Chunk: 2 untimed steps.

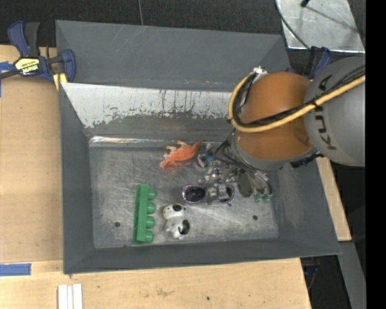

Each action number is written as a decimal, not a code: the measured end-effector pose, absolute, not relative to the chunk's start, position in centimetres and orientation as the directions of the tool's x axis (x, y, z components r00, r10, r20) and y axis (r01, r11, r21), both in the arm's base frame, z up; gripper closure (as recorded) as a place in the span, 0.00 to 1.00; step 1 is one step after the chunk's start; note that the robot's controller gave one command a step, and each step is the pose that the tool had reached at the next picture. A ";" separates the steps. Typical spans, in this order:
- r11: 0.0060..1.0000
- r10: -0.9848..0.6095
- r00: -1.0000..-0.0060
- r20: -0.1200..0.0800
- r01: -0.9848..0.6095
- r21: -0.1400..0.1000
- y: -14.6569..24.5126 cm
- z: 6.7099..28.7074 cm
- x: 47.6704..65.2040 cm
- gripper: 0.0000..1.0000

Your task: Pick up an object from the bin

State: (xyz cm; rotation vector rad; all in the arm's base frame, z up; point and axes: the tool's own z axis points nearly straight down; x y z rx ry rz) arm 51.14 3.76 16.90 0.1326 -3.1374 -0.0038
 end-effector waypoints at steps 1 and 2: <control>0.994 -0.108 -0.994 -0.001 -0.108 -0.001 2.0 22.9 51.8 1.00; 0.993 -0.114 -0.993 -0.007 -0.114 -0.002 2.0 24.0 51.8 1.00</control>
Offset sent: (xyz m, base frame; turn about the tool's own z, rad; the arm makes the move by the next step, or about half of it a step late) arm -0.0027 -0.0019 0.0892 -0.0522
